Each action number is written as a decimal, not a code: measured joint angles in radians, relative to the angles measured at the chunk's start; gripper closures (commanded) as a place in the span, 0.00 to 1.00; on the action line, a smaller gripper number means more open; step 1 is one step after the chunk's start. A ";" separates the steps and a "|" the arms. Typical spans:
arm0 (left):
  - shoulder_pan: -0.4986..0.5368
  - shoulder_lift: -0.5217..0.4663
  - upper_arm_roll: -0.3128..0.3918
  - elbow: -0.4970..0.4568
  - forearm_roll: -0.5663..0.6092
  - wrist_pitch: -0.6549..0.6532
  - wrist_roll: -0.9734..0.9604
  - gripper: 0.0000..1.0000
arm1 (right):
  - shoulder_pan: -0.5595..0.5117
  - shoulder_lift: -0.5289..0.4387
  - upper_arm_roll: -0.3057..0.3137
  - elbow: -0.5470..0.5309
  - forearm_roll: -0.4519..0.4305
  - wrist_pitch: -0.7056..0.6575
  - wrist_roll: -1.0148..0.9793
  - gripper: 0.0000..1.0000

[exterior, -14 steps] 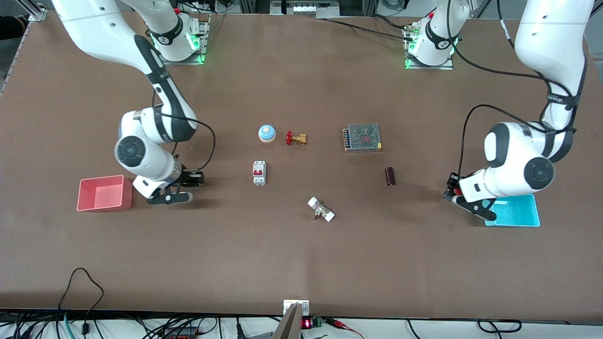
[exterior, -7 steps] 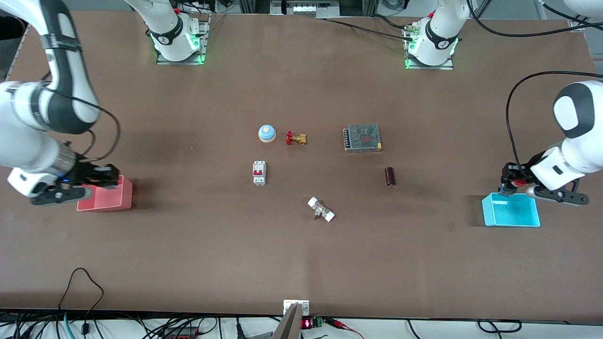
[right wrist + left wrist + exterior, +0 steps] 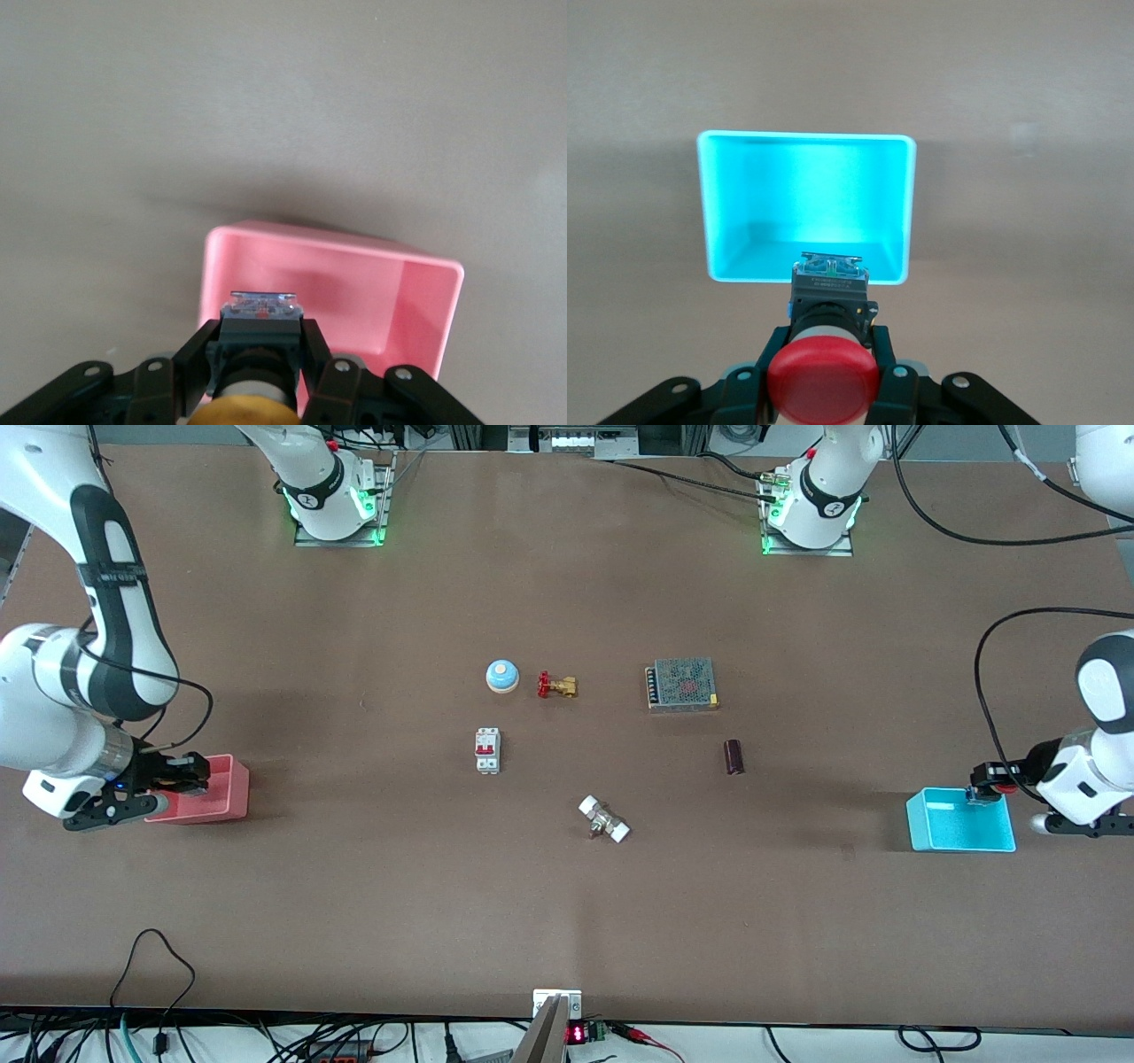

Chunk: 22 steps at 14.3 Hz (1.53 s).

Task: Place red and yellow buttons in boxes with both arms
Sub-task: 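Carry the yellow button into the pink box while the left gripper carries red into cyan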

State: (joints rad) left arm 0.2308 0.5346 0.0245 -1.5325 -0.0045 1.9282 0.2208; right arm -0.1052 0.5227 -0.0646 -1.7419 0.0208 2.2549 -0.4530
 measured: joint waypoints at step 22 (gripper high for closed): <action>0.007 0.294 0.012 0.197 0.000 0.045 -0.001 0.99 | -0.036 0.122 -0.002 0.003 0.000 0.086 -0.033 0.23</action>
State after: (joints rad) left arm 0.2380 0.8284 0.0367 -1.3353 -0.0045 1.9732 0.2195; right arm -0.1408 0.6444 -0.0665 -1.7384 0.0208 2.3407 -0.4859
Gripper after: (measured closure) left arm 0.595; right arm 0.322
